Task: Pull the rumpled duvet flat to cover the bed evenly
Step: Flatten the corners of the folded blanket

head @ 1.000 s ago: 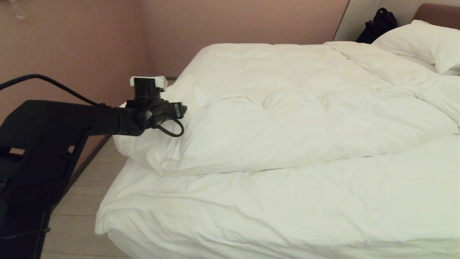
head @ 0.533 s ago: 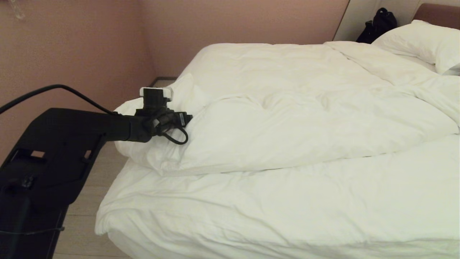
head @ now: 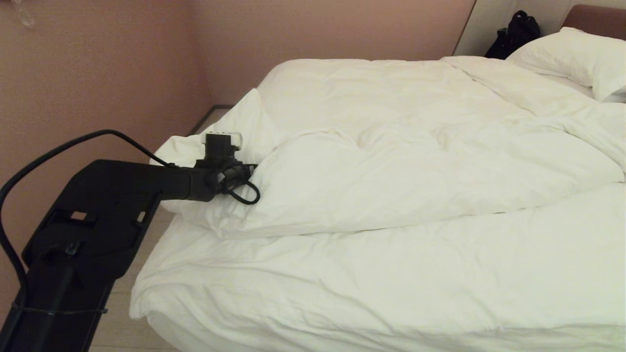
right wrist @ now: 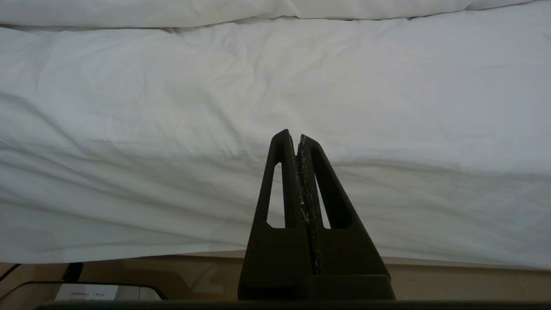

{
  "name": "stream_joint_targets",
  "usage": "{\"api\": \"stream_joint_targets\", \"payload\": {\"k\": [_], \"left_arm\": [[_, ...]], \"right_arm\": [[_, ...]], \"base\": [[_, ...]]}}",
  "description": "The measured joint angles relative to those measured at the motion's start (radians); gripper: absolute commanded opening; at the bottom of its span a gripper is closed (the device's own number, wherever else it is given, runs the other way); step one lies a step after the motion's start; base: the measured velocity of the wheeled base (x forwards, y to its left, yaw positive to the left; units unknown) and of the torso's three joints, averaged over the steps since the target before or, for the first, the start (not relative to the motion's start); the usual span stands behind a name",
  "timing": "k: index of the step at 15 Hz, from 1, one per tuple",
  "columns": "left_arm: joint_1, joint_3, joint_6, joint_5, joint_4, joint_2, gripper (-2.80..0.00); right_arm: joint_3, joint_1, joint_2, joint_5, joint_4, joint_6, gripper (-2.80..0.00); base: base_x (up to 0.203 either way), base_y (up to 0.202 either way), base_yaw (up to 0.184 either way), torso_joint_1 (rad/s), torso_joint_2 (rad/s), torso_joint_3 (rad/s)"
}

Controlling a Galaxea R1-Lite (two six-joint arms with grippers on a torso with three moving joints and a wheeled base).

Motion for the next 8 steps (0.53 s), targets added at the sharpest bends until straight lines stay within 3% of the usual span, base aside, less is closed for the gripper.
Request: {"api": "stream_joint_targets", "payload": {"k": [5,6,8], "left_arm": [[-0.003,-0.001,0.003,-0.001,-0.001,0.022,0.0],[-0.003,-0.001,0.003,-0.001,0.0,0.024,-2.8],[-0.003,0.0,0.002,0.0,0.0,0.026,-2.8]], "right_arm": [[0.0,0.0,0.0,0.0,0.0,0.0,-2.8],[0.0,0.0,0.0,0.0,0.0,0.0,-2.8],[0.0,0.0,0.0,0.0,0.0,0.0,-2.8]], "base": [[0.0,0.0,0.0,0.0,0.0,0.0],[0.0,0.0,0.0,0.0,0.0,0.0],[0.0,0.0,0.0,0.0,0.0,0.0]]}}
